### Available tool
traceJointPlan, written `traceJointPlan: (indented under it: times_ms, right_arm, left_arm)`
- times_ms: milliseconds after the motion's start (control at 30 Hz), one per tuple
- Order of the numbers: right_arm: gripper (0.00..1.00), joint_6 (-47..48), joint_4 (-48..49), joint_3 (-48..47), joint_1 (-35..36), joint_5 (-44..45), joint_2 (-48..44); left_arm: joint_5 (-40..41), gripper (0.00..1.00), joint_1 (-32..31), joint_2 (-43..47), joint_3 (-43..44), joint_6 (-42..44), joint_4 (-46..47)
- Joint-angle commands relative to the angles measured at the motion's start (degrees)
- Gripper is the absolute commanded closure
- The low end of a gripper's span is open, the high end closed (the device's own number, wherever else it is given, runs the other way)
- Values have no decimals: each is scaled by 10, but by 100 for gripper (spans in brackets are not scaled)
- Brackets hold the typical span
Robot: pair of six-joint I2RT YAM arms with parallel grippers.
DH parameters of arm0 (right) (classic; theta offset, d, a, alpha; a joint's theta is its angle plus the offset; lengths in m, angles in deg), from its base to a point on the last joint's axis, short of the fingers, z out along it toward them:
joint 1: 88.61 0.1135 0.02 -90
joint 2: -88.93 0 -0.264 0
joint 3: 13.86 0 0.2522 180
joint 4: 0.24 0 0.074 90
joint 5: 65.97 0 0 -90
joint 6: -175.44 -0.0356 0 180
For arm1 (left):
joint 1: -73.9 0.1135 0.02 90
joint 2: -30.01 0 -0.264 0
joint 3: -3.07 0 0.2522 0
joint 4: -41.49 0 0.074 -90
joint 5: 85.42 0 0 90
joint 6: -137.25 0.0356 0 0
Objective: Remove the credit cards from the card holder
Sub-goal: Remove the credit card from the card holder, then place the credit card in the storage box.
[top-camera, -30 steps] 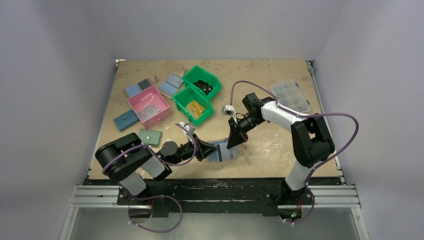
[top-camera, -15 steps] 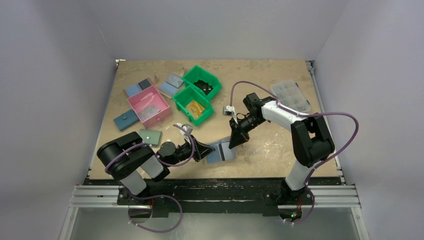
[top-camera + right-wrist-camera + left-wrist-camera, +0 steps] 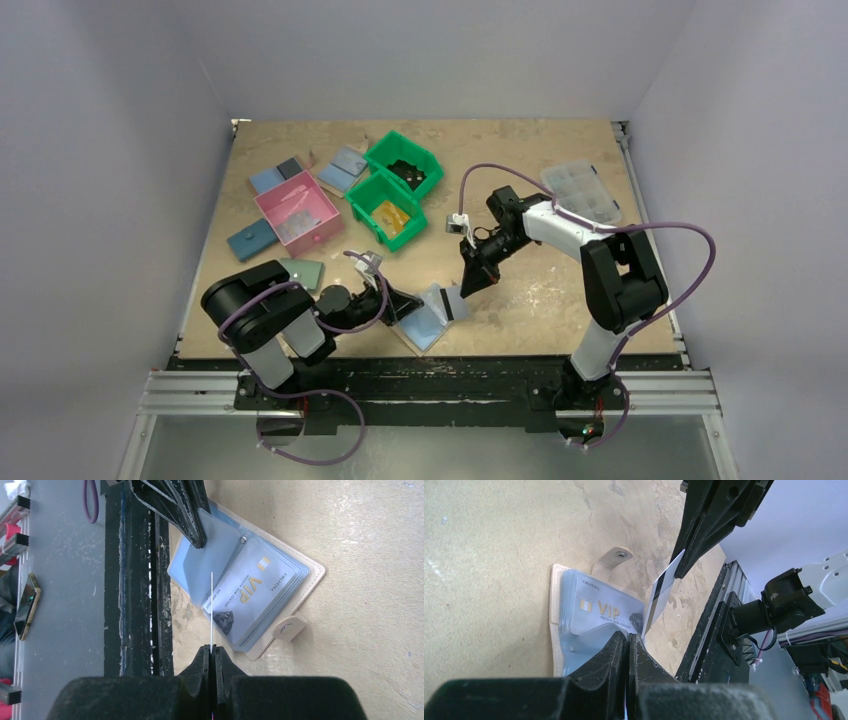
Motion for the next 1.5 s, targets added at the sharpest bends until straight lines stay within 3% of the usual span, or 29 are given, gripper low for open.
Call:
traceJointPlan:
  times_ms: [0, 333, 533, 700, 833, 1000, 1167, 1300, 1467]
  right_arm:
    - [100, -3, 8, -15, -2, 18, -6]
    - [100, 25, -19, -25, -2, -9, -21]
    - [100, 36, -28, -25, -2, -20, -37]
    - [100, 45, -35, -26, -2, -28, -50]
    - [100, 52, -40, -27, -1, -34, -61]
    - [100, 64, -43, -26, -1, -43, -91]
    - [100, 76, -29, -33, 13, -36, -134]
    - [100, 83, 2, -56, 43, 23, -171]
    - [100, 137, 51, -86, 51, 61, -213]
  left_arm:
    - [23, 97, 7, -1, -5, -20, 76]
    - [63, 89, 8, 81, -20, -57, -101]
    - [103, 78, 7, 225, -17, -47, -339]
    - [170, 65, 7, 422, 10, -19, -584]
    - [210, 48, 8, 566, 34, -7, -721]
    - [254, 3, 9, 679, 53, -79, -808]
    - [250, 1, 9, 696, 125, -103, -843]
    - [258, 1, 9, 669, 217, -119, -912]
    - [267, 2, 9, 629, 299, -225, -967]
